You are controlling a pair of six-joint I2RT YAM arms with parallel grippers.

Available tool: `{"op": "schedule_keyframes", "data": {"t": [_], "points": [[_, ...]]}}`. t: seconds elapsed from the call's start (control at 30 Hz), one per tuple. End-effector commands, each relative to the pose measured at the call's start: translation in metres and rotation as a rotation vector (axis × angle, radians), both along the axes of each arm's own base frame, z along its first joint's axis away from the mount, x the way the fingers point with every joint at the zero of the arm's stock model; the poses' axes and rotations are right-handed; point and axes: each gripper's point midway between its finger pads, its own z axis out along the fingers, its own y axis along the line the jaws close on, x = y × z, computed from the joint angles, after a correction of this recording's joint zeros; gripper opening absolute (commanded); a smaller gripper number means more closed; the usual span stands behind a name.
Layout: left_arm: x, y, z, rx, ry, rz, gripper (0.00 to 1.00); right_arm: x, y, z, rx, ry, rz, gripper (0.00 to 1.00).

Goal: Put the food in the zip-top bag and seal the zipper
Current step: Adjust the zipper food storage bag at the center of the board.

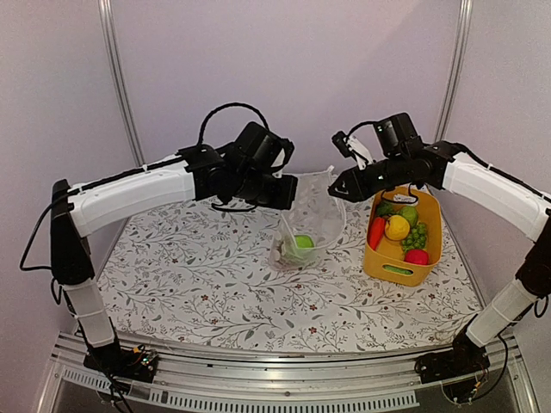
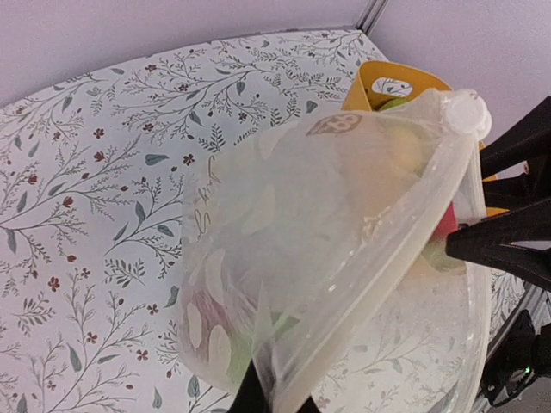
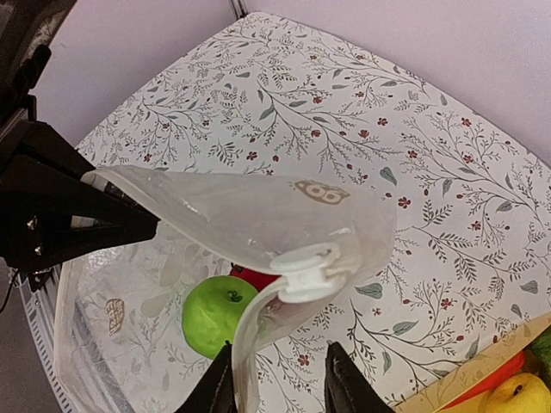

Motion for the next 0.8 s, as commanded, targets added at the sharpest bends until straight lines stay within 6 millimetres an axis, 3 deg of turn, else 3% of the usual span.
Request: {"op": "schedule_keyframes", "data": {"t": [0.0,0.07,0.2,0.53,0.77], "points": [[0.016,-0.001,0.009,0.000,-0.040,0.002,0.00,-0.001,-0.024,0.035,0.065,-0.027,0.008,0.37],[0.022,0.002,0.009,-0.007,-0.043,0.000,0.00,-0.004,-0.045,0.053,0.100,-0.058,0.017,0.44],[0.026,0.010,0.011,0.017,-0.063,-0.024,0.00,-0.006,-0.091,0.052,0.052,-0.084,-0.025,0.55],[0.027,0.056,0.038,0.163,-0.159,-0.081,0.00,0.013,-0.182,-0.034,-0.189,-0.001,-0.202,0.64],[0.029,0.053,0.014,0.171,-0.176,-0.144,0.00,0.044,-0.211,-0.098,-0.364,0.099,-0.251,0.74]]}}
